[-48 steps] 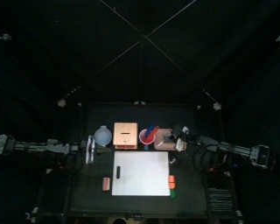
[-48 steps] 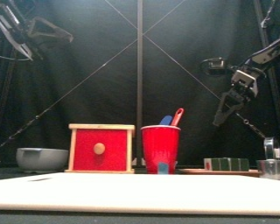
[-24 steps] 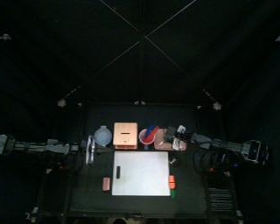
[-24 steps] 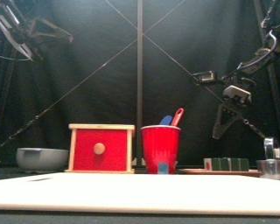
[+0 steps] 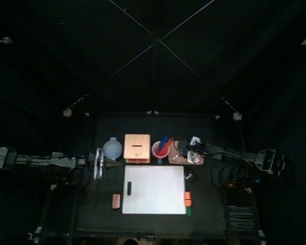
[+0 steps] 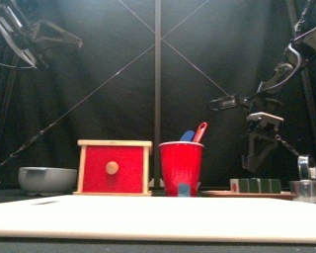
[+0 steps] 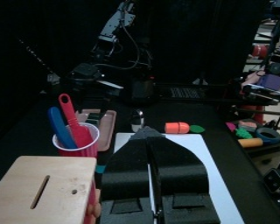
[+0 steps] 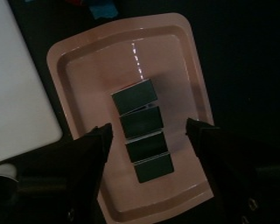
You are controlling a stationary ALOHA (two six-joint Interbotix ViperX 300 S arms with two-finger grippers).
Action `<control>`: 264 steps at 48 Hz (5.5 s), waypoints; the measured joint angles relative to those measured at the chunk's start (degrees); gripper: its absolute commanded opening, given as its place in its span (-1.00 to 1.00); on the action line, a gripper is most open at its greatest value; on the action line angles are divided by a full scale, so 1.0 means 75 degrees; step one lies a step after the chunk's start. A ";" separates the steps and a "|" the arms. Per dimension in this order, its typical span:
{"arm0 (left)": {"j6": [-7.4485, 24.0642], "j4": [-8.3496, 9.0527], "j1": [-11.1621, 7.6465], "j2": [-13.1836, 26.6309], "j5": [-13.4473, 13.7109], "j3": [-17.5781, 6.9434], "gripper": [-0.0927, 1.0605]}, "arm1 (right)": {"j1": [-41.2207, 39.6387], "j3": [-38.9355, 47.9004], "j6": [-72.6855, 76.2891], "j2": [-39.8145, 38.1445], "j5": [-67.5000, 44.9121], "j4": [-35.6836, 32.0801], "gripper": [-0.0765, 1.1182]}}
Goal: Place sushi on board then cut the sushi with the knife then place the pieces on the plate
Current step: Place the sushi on the board
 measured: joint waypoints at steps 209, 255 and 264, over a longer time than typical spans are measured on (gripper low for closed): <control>-0.0012 -0.0340 -0.0012 0.0000 0.0129 0.0070 -0.88 | 0.6586 -0.1418 -0.2871 0.1922 -0.8215 1.5691 0.11; -0.0012 -0.0340 -0.0035 0.0000 0.0668 0.0129 -0.88 | 0.7102 -0.4559 -0.2918 0.4301 -1.0465 1.8809 0.11; -0.0012 -0.0340 -0.0035 0.0000 0.0691 0.0141 -0.89 | 0.7066 -0.4723 -0.2906 0.4547 -1.0559 1.9066 0.11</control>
